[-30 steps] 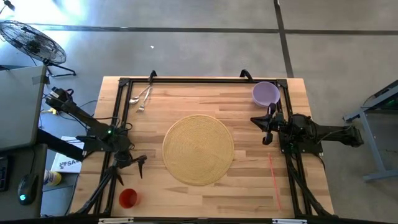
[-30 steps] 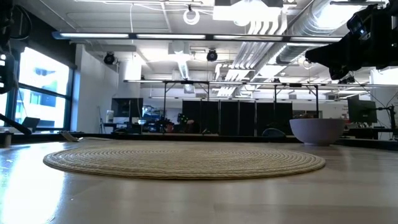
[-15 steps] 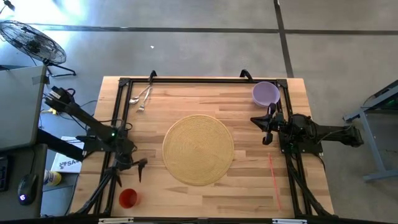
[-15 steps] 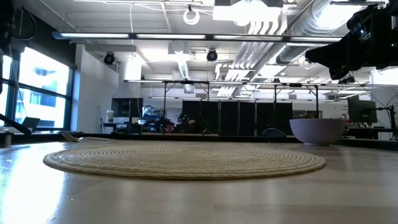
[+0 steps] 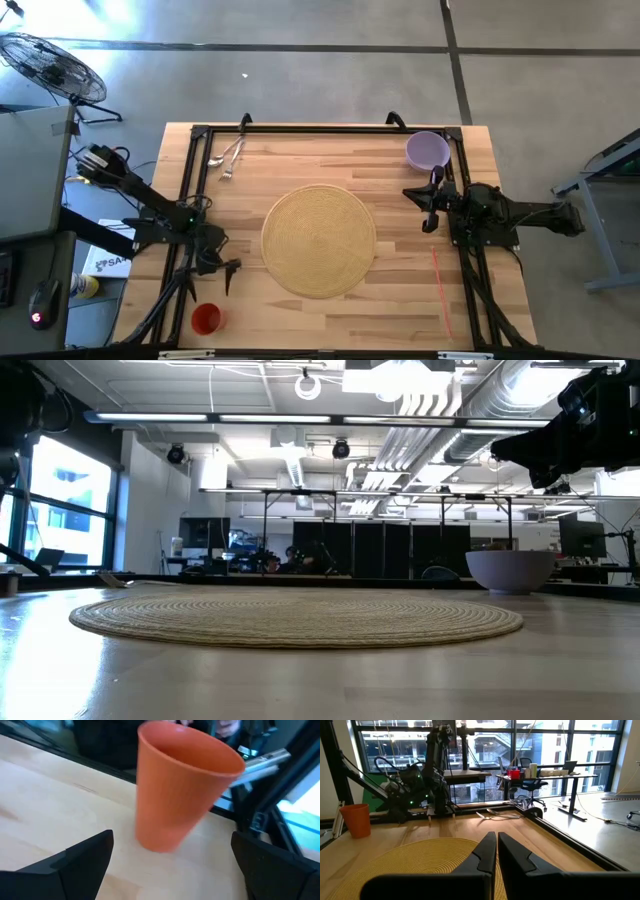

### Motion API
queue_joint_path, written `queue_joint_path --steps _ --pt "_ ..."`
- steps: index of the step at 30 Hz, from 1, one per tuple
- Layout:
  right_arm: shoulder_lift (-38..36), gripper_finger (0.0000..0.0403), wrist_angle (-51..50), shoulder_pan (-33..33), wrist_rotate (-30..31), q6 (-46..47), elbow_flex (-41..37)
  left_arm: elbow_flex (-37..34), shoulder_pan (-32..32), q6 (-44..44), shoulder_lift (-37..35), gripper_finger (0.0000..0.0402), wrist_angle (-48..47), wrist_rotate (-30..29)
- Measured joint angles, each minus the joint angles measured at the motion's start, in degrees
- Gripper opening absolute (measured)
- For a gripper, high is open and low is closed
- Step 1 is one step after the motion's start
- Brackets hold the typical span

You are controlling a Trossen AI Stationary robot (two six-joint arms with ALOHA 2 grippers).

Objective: Pick & Place Utensil
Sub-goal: Put the orange cup on the upper right of the placemat

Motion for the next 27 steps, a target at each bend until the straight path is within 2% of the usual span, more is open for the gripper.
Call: queue_joint_path --steps 14,22,27 --pt "0.0 0.0012 0.0 0.0 0.0 0.0 0.0 1.7 0.0 3.3 15.4 0.04 15.6 5.2" --pt "0.0 0.0012 0.0 0.0 0.0 0.0 0.0 4.0 0.0 8.8 22.8 0.04 17.6 8.0" --pt "0.0 0.0012 0.0 0.0 0.0 0.0 0.0 5.9 0.0 8.8 25.5 0.04 17.2 9.8"
